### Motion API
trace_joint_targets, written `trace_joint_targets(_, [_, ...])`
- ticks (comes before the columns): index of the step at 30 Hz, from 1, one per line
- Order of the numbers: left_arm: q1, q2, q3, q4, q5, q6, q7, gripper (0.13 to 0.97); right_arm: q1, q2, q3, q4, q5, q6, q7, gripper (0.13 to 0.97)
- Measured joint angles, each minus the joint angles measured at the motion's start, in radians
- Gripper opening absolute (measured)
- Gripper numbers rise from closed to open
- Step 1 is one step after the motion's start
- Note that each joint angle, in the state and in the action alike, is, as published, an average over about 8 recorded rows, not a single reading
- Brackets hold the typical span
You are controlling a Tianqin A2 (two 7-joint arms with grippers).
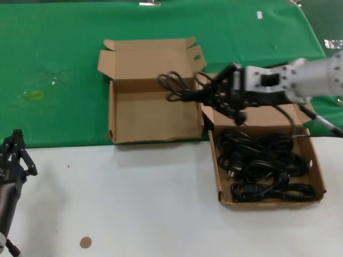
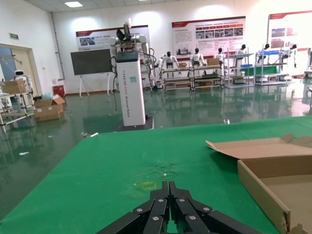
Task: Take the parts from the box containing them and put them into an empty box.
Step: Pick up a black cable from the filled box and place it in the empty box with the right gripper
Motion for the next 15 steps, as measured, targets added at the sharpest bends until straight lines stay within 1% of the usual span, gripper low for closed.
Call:
trace_joint_targets(8, [0.000, 0.000, 0.000, 0.000, 0.000, 0.000, 0.000, 0.152, 0.049, -0.148, -0.055, -0.034, -0.071, 0.058, 0.056, 0.201])
trace_joint_targets(15, [0.000, 0.000, 0.000, 0.000, 0.000, 0.000, 0.000, 0.152, 0.082, -0.264, -0.093, -0.112, -0.119, 0.111, 0.073, 0.201])
